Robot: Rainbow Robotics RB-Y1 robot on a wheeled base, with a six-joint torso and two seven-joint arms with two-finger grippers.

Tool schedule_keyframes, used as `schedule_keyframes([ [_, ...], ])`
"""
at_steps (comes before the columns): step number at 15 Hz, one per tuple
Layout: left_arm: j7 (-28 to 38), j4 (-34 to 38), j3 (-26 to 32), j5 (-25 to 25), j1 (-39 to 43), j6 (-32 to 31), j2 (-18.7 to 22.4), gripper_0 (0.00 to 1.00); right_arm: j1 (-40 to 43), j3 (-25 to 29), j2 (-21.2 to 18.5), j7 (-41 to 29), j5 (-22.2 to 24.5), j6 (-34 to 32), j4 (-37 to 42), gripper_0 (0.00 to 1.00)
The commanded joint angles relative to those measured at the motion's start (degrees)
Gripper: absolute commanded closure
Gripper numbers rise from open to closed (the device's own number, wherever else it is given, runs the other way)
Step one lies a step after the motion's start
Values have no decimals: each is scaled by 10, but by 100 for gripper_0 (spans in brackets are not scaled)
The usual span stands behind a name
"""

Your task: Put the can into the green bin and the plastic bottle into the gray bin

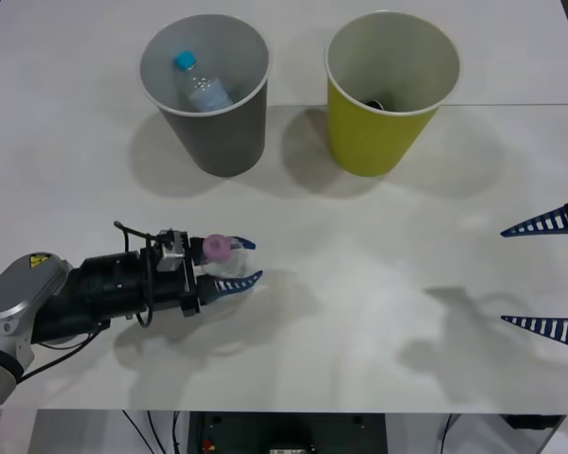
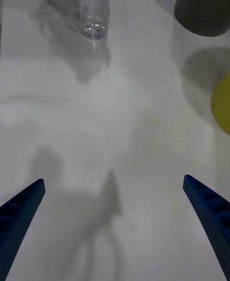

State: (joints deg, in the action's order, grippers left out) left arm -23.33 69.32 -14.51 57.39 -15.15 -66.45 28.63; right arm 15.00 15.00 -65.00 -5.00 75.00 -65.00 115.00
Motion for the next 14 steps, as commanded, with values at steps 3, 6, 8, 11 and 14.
schedule_keyframes([
  [3,10,6,0,1,-5,0,13,100,0,0,0,0,0,0,0,0],
  [6,84,44,0,4,-4,4,48,100,0,0,0,0,0,0,0,0],
  [8,156,85,0,20,-2,12,87,100,0,0,0,0,0,0,0,0],
  [11,261,143,0,28,-2,34,153,100,0,0,0,0,0,0,0,0],
  [14,356,203,0,52,-2,59,216,100,0,0,0,0,0,0,0,0],
])
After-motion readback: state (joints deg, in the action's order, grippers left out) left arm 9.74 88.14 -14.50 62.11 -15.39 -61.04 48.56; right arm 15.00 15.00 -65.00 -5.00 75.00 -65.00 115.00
